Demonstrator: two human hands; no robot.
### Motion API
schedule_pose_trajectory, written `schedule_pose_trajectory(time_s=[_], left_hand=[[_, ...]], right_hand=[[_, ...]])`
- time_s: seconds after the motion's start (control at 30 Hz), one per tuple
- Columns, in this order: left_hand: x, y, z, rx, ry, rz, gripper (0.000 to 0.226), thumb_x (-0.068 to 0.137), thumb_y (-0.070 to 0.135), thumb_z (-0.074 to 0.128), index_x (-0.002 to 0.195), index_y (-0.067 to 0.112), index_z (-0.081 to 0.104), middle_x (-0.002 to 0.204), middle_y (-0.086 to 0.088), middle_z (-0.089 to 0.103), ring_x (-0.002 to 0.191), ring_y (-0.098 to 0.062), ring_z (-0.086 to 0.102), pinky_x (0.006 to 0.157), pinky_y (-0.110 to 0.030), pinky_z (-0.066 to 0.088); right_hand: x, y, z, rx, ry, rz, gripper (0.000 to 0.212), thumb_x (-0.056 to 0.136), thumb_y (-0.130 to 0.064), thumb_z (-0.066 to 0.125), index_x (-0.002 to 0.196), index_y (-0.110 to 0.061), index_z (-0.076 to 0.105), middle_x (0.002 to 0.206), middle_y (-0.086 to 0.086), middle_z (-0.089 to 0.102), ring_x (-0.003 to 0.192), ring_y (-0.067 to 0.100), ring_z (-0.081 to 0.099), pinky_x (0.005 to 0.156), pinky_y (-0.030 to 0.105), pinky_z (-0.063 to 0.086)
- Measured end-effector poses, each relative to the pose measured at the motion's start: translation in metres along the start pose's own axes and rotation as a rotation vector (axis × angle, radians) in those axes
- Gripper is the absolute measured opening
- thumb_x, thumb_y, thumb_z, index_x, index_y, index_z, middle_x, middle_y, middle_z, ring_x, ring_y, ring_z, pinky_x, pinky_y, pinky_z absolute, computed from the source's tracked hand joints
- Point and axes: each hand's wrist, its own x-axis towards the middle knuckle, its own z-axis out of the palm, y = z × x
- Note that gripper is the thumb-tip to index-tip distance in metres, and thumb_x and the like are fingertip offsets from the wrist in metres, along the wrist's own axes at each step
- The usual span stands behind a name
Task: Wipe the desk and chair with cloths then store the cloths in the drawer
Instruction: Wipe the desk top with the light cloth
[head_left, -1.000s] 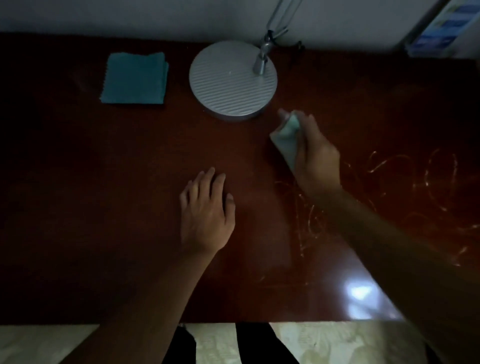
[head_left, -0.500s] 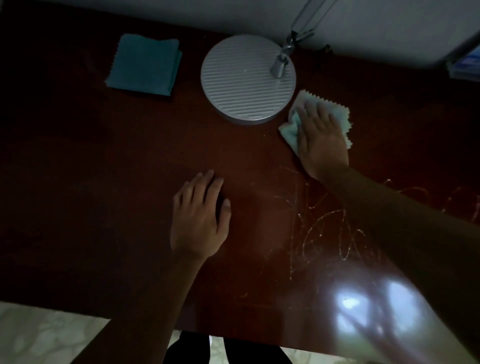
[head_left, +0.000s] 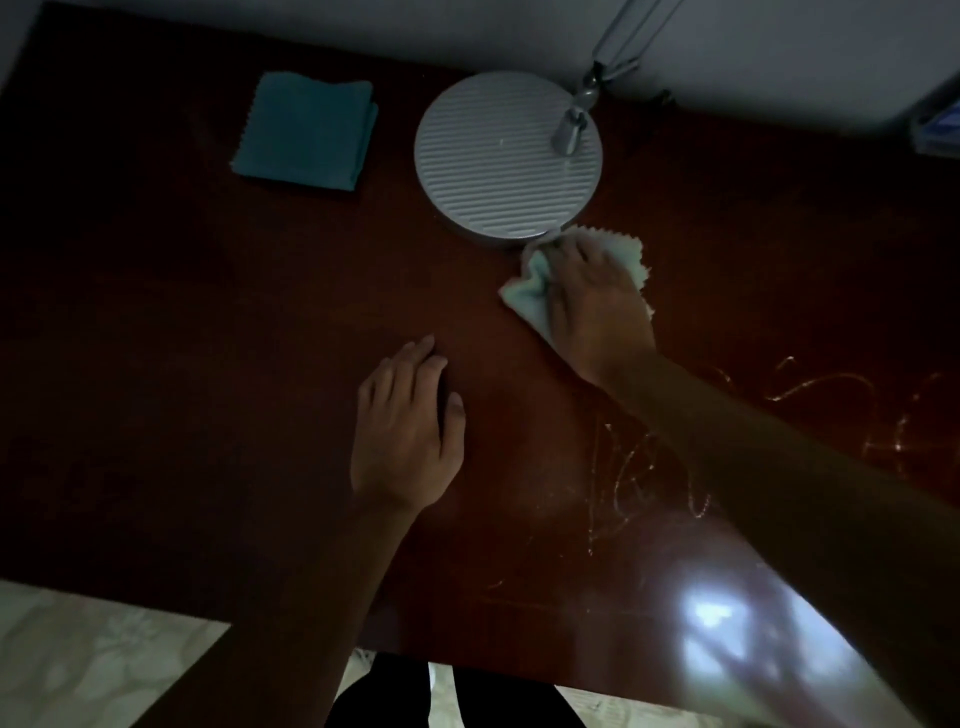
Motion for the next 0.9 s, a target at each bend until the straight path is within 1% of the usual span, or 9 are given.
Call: schedule_pose_trajectory(time_s=[0.07, 0.2, 0.3, 0.43, 0.5, 0.6, 0.73, 0.83, 0.9], left_hand=[[-0.002, -0.001, 0.001, 0.002, -0.001, 0.007, 0.042, 0.095, 0.033, 0.04, 0.125, 0.008, 0.056, 0.142, -0.01, 0.052, 0.134, -0.026, 0.044, 0.112, -0.044, 0.031], [-0.002, -0.002, 0.0, -0.047, 0.02, -0.034, 0.042, 0.099, 0.032, 0.035, 0.126, 0.007, 0.054, 0.139, -0.011, 0.053, 0.131, -0.025, 0.045, 0.109, -0.041, 0.035], [-0.002, -0.001, -0.001, -0.049, 0.03, -0.05, 0.043, 0.098, 0.031, 0.036, 0.13, 0.007, 0.052, 0.139, -0.011, 0.052, 0.132, -0.024, 0.044, 0.109, -0.037, 0.033], [-0.002, -0.001, -0.001, -0.023, 0.036, -0.052, 0.043, 0.098, 0.03, 0.04, 0.131, 0.005, 0.053, 0.138, -0.012, 0.052, 0.131, -0.025, 0.045, 0.108, -0.039, 0.037], [-0.003, -0.001, -0.001, -0.008, 0.034, -0.046, 0.042, 0.098, 0.029, 0.041, 0.129, 0.005, 0.054, 0.137, -0.013, 0.053, 0.13, -0.026, 0.046, 0.106, -0.041, 0.04], [0.0, -0.001, -0.001, -0.004, 0.045, -0.028, 0.042, 0.098, 0.03, 0.041, 0.128, 0.005, 0.055, 0.137, -0.013, 0.054, 0.13, -0.026, 0.047, 0.105, -0.041, 0.04], [-0.002, -0.002, 0.001, -0.003, 0.047, -0.029, 0.044, 0.098, 0.031, 0.039, 0.129, 0.006, 0.055, 0.139, -0.013, 0.053, 0.132, -0.026, 0.045, 0.107, -0.042, 0.038], [-0.002, -0.003, 0.001, 0.015, 0.054, -0.028, 0.042, 0.098, 0.032, 0.042, 0.128, 0.006, 0.057, 0.139, -0.013, 0.053, 0.132, -0.027, 0.045, 0.107, -0.04, 0.036], [-0.002, -0.003, 0.0, 0.015, 0.044, -0.03, 0.042, 0.098, 0.033, 0.042, 0.129, 0.007, 0.056, 0.14, -0.013, 0.052, 0.133, -0.026, 0.044, 0.107, -0.04, 0.035]], right_hand=[[-0.009, -0.016, 0.005, 0.04, 0.005, 0.005, 0.054, 0.093, -0.023, 0.036, 0.141, -0.001, 0.046, 0.143, 0.021, 0.049, 0.136, 0.04, 0.042, 0.11, 0.056, 0.033], [-0.062, -0.072, 0.017, 0.109, -0.073, -0.296, 0.053, 0.097, -0.028, 0.035, 0.14, -0.001, 0.05, 0.146, 0.018, 0.049, 0.141, 0.034, 0.039, 0.118, 0.05, 0.026], [-0.032, -0.068, 0.017, 0.113, -0.112, -0.357, 0.055, 0.102, -0.033, 0.03, 0.141, 0.0, 0.048, 0.147, 0.019, 0.046, 0.142, 0.036, 0.036, 0.118, 0.053, 0.026], [0.031, -0.072, 0.027, 0.091, -0.109, -0.441, 0.056, 0.092, -0.018, 0.04, 0.142, 0.007, 0.043, 0.147, 0.026, 0.043, 0.14, 0.044, 0.034, 0.117, 0.057, 0.026], [0.045, -0.083, 0.031, 0.112, -0.114, -0.446, 0.055, 0.09, -0.015, 0.037, 0.139, 0.009, 0.045, 0.143, 0.027, 0.048, 0.136, 0.044, 0.041, 0.116, 0.054, 0.03], [0.041, -0.086, 0.027, 0.151, -0.019, -0.381, 0.05, 0.091, -0.012, 0.041, 0.136, 0.007, 0.05, 0.137, 0.025, 0.054, 0.133, 0.04, 0.047, 0.116, 0.046, 0.031], [-0.004, -0.053, 0.018, 0.172, -0.008, -0.342, 0.045, 0.098, -0.016, 0.043, 0.141, 0.0, 0.048, 0.144, 0.018, 0.051, 0.14, 0.033, 0.039, 0.119, 0.04, 0.024], [-0.012, -0.018, 0.013, 0.095, 0.01, -0.266, 0.048, 0.102, -0.026, 0.038, 0.145, -0.007, 0.044, 0.154, 0.015, 0.038, 0.146, 0.034, 0.028, 0.12, 0.047, 0.021], [-0.008, -0.014, 0.012, 0.068, 0.008, -0.205, 0.049, 0.102, -0.027, 0.034, 0.146, -0.008, 0.043, 0.155, 0.014, 0.036, 0.146, 0.036, 0.027, 0.118, 0.054, 0.023]])
